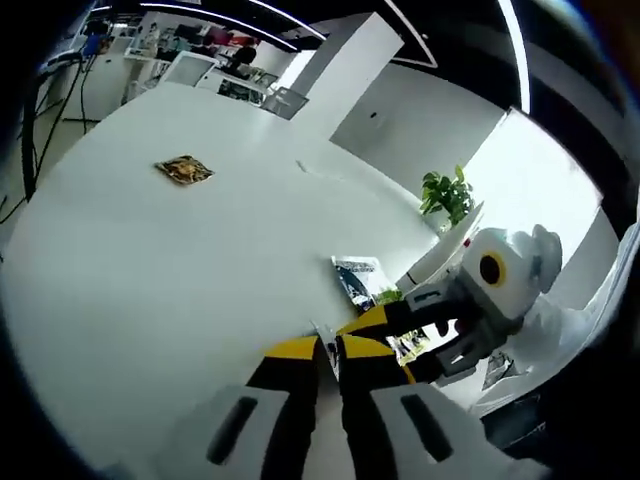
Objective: Arrange the skincare products in the storage area until every visible bottle or jar stands upright without overlapping.
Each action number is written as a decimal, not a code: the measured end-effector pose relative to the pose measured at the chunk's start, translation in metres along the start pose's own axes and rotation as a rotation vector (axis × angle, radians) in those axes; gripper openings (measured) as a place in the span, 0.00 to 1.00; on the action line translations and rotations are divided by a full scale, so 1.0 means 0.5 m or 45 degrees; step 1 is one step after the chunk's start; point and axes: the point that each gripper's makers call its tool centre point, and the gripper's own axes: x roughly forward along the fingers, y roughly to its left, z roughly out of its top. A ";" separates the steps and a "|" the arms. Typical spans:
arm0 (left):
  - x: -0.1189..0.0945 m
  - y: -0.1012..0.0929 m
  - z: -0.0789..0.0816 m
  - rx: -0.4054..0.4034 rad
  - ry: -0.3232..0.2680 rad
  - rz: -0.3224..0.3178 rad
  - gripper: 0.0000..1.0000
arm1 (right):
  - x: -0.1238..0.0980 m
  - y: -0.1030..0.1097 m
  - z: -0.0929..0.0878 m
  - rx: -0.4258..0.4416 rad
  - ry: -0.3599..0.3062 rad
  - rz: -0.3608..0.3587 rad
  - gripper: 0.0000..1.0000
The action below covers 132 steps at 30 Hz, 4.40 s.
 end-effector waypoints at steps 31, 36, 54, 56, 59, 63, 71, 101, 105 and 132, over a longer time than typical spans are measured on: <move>-0.082 -0.104 0.152 0.213 -0.354 -0.028 0.00 | -0.145 -0.004 0.089 -0.043 -0.227 -0.167 0.34; -0.122 -0.162 0.199 0.241 -0.463 -0.091 0.00 | -0.198 0.014 0.102 0.101 -0.392 -0.161 0.30; -0.166 -0.302 0.182 0.333 -0.520 -0.228 0.00 | -0.318 0.076 0.156 0.524 -0.908 0.015 0.13; -0.170 -0.306 0.178 0.329 -0.521 -0.236 0.00 | -0.331 0.086 0.162 0.620 -0.975 0.070 0.14; -0.173 -0.321 0.170 0.285 -0.531 -0.286 0.00 | -0.350 0.097 0.167 0.710 -1.059 0.120 0.13; -0.171 -0.333 0.158 0.252 -0.529 -0.320 0.00 | -0.368 0.107 0.166 0.798 -1.136 0.152 0.13; -0.165 -0.348 0.143 0.193 -0.523 -0.355 0.00 | -0.383 0.116 0.156 0.905 -1.218 0.166 0.07; -0.099 -0.276 0.135 0.111 -0.439 -0.218 0.07 | -0.384 0.085 0.143 1.013 -1.184 0.171 0.00; -0.096 -0.283 0.139 0.095 -0.452 -0.219 0.07 | -0.374 0.087 0.140 1.012 -1.150 0.176 0.00; -0.066 -0.135 0.096 0.066 -0.306 -0.059 0.00 | -0.219 0.052 0.088 0.879 -0.724 0.008 0.00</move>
